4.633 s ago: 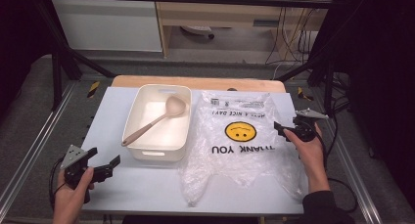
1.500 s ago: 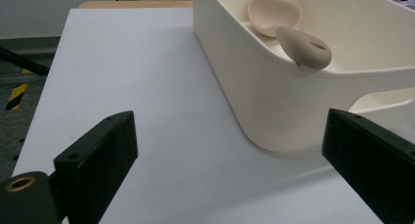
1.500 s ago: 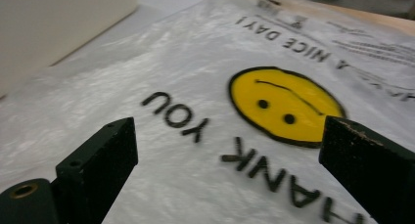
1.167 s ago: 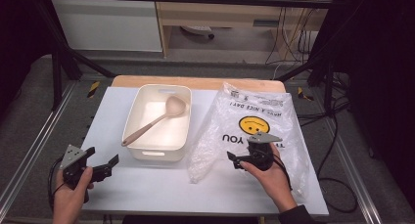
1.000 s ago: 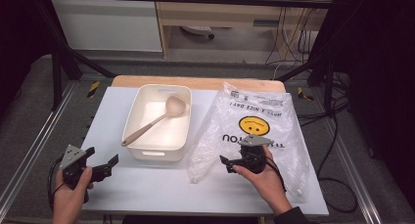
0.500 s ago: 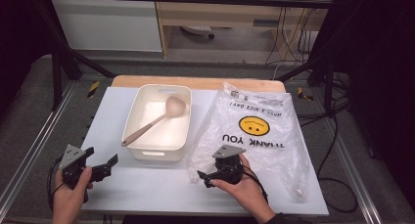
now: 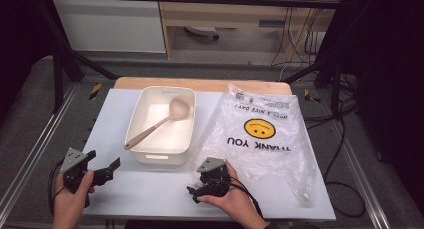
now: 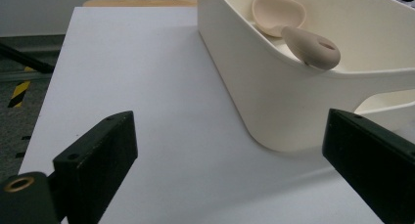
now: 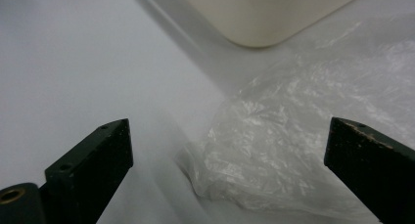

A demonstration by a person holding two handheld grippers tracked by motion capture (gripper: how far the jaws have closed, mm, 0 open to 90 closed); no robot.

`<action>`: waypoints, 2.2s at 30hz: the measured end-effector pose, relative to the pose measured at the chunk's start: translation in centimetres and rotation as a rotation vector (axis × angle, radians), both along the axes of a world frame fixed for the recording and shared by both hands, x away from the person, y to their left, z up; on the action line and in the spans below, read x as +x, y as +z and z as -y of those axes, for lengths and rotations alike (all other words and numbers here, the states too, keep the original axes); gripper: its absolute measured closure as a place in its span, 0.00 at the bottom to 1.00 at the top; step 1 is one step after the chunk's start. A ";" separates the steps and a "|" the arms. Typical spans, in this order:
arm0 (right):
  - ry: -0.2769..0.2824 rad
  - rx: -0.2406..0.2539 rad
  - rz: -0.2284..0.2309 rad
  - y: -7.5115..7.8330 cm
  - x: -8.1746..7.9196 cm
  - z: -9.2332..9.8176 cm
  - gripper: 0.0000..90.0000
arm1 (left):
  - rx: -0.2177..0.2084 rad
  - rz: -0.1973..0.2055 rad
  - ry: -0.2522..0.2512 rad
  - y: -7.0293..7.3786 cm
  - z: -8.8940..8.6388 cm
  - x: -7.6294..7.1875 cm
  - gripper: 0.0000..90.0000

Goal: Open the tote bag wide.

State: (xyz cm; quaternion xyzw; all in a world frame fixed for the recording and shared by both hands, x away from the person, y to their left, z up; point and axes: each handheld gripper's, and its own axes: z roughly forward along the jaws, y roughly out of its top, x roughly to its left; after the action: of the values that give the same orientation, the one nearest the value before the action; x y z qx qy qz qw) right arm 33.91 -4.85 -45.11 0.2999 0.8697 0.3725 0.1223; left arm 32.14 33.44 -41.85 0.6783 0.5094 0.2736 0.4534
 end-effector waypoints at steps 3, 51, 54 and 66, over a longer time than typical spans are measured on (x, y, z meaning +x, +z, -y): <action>0.006 -0.043 0.007 -0.6 0.1 -0.1 0.13 | 0.000 0.003 -0.001 0.1 0.0 0.0 0.06; -0.259 0.319 0.148 12.1 10.1 2.5 0.97 | 0.010 -0.010 0.003 -0.1 0.1 0.1 0.07; -0.255 0.308 0.139 12.4 10.9 0.9 0.97 | 0.011 -0.012 -0.001 -0.1 0.1 0.1 0.07; -0.203 0.252 0.091 12.1 13.6 -4.4 0.83 | 0.007 -0.010 -0.012 0.0 0.0 0.1 0.07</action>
State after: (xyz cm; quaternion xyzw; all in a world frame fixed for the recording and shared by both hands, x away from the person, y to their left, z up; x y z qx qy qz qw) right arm 47.50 -0.42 -33.04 0.3819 0.7750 0.4775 0.1601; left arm 32.25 33.46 -41.88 0.6842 0.5066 0.2693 0.4502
